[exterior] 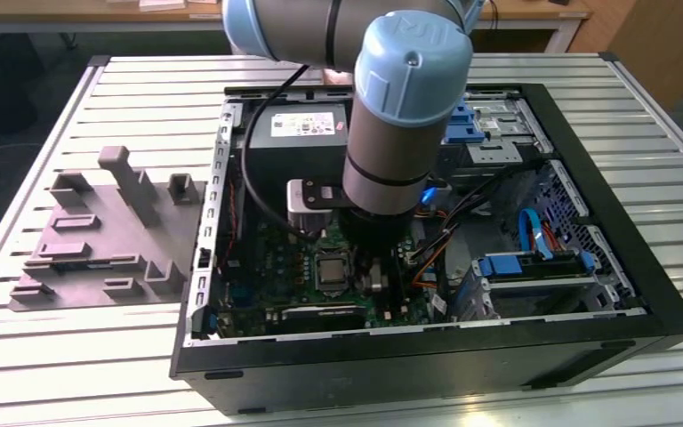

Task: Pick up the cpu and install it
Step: 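Install the first cpu locking lever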

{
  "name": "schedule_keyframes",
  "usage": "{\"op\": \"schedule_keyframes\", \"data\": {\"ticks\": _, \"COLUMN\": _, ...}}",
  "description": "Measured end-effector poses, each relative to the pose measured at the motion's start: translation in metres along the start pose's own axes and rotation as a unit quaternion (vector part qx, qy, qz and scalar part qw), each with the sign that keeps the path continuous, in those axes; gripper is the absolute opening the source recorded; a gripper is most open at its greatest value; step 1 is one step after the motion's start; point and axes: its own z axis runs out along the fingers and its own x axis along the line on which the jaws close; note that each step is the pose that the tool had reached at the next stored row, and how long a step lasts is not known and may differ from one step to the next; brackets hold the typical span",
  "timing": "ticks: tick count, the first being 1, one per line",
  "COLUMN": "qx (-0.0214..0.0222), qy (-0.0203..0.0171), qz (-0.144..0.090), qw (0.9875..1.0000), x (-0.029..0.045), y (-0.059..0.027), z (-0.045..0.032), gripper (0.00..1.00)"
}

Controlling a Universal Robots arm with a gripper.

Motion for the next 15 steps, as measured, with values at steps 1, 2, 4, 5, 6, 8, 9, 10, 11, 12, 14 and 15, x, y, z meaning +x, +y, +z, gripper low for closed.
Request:
{"op": "schedule_keyframes", "data": {"ticks": 1, "qx": -0.0001, "qy": 0.0002, "qz": 0.0, "qw": 1.0, "x": 0.0001, "y": 0.0002, "z": -0.0022, "gripper": 0.11}}
{"op": "schedule_keyframes", "data": {"ticks": 2, "qx": -0.0001, "qy": 0.0001, "qz": 0.0, "qw": 1.0, "x": 0.0001, "y": 0.0003, "z": -0.0044, "gripper": 0.11}}
{"op": "schedule_keyframes", "data": {"ticks": 4, "qx": -0.0001, "qy": 0.0002, "qz": 0.0, "qw": 1.0, "x": 0.0003, "y": 0.0006, "z": -0.009, "gripper": 0.11}}
{"op": "schedule_keyframes", "data": {"ticks": 5, "qx": -0.0001, "qy": 0.0001, "qz": 0.0, "qw": 1.0, "x": 0.0003, "y": 0.0008, "z": -0.0118, "gripper": 0.11}}
{"op": "schedule_keyframes", "data": {"ticks": 6, "qx": -0.0001, "qy": 0.0002, "qz": 0.0, "qw": 1.0, "x": 0.0004, "y": 0.001, "z": -0.015, "gripper": 0.11}}
{"op": "schedule_keyframes", "data": {"ticks": 8, "qx": -0.0001, "qy": 0.0002, "qz": 0.0, "qw": 1.0, "x": 0.0005, "y": 0.0013, "z": -0.0189, "gripper": 0.11}}
{"op": "schedule_keyframes", "data": {"ticks": 9, "qx": -0.0001, "qy": 0.0002, "qz": 0.0, "qw": 1.0, "x": 0.0006, "y": 0.0013, "z": -0.0197, "gripper": 0.11}}
{"op": "schedule_keyframes", "data": {"ticks": 10, "qx": -0.0001, "qy": 0.0002, "qz": 0.0, "qw": 1.0, "x": 0.0005, "y": 0.0013, "z": -0.0196, "gripper": 0.11}}
{"op": "schedule_keyframes", "data": {"ticks": 11, "qx": -0.0001, "qy": 0.0001, "qz": 0.0, "qw": 1.0, "x": 0.0005, "y": 0.0013, "z": -0.0196, "gripper": 0.11}}
{"op": "schedule_keyframes", "data": {"ticks": 12, "qx": -0.0001, "qy": 0.0002, "qz": 0.0, "qw": 1.0, "x": 0.0006, "y": 0.0012, "z": -0.0197, "gripper": 0.11}}
{"op": "schedule_keyframes", "data": {"ticks": 14, "qx": -0.0001, "qy": 0.0002, "qz": 0.0, "qw": 1.0, "x": 0.0006, "y": 0.0012, "z": -0.0197, "gripper": 0.11}}
{"op": "schedule_keyframes", "data": {"ticks": 15, "qx": -0.0001, "qy": 0.0002, "qz": 0.0, "qw": 1.0, "x": 0.0006, "y": 0.0012, "z": -0.0197, "gripper": 0.11}}
